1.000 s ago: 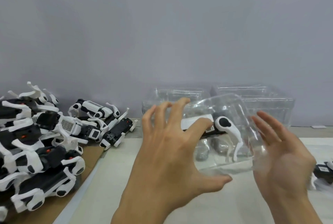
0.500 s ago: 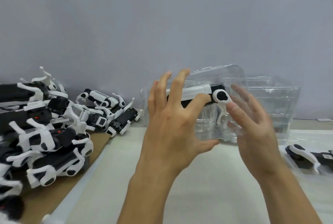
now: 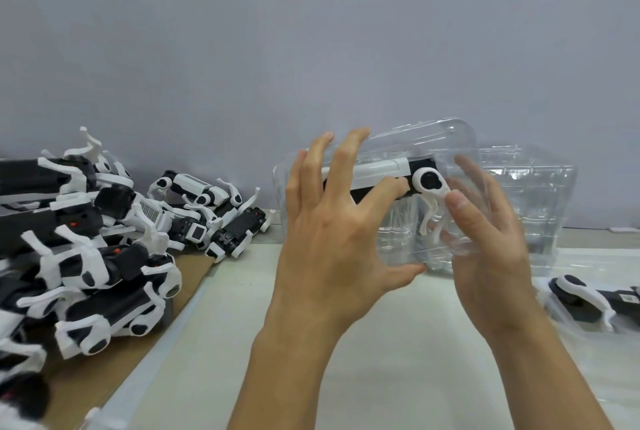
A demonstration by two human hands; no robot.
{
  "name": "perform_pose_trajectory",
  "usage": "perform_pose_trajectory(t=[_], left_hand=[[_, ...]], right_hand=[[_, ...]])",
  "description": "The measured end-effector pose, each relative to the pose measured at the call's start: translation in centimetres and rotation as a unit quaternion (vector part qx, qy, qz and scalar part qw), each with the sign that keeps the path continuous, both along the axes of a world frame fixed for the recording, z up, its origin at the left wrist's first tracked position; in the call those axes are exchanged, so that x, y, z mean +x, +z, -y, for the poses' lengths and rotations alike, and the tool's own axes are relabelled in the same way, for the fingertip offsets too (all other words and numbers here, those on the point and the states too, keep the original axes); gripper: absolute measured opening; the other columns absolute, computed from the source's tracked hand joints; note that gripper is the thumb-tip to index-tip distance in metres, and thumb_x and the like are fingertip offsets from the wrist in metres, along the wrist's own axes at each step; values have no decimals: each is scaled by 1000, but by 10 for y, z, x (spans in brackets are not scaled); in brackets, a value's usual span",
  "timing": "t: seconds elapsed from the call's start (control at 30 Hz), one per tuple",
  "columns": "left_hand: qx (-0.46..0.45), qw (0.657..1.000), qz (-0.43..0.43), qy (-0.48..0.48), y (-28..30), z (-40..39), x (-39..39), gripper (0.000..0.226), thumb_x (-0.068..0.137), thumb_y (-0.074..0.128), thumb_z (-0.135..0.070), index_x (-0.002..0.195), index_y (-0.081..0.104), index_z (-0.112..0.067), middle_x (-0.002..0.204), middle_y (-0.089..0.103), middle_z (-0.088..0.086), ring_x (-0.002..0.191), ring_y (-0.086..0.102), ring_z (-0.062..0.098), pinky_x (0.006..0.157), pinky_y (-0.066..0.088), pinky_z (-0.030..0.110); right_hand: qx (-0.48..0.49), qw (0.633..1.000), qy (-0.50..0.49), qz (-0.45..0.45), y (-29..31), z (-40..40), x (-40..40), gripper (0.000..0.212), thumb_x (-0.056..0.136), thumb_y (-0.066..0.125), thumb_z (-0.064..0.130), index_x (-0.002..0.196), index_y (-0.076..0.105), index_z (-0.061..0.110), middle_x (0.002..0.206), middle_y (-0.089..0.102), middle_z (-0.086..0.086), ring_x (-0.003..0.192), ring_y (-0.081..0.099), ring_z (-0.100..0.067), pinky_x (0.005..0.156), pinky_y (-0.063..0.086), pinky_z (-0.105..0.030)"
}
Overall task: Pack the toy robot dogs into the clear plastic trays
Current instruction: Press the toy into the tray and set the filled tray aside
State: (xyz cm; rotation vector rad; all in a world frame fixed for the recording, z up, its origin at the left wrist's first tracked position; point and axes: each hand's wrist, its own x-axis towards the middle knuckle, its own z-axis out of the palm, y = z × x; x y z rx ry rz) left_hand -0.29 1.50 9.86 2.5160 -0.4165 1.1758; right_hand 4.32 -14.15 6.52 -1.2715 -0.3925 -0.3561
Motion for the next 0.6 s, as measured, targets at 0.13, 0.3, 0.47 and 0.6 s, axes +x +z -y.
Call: perform_pose_trajectory(t=[0.13,0.3,0.47,0.6], left_hand=[[-3,1000,-3,-1,-3,1,2,68,54,89,-57,113,68,-30,156,34,8,146,22,37,118,20,55],[-101,994,-24,-46,-5,-1,3,68,55,88,-58,115,66,-37,155,32,0,147,19,26,119,22,47],[-367,925,-7,-102,7,-10,-1,57,53,77,-70,104,61,-53,147,45,-15,138,38,1,105,34,9],[-570,790,-19,-227,17,-16,-5,59,69,67,-64,116,66,-29,122,70,-3,122,62,15,106,47,46]], right_hand=[[78,997,21,-16,1,0,-2,49,89,51,38,138,55,30,125,68,9,122,60,-8,91,41,-33],[179,983,13,-48,3,4,-4,53,94,38,43,141,54,25,137,61,-13,130,55,-26,96,41,-38],[186,980,-12,-73,4,5,-5,49,94,41,41,136,60,24,130,66,-9,123,60,-26,99,43,-41],[102,992,-18,-68,13,1,-6,39,84,53,36,117,70,27,113,71,1,108,64,-17,92,44,-36]])
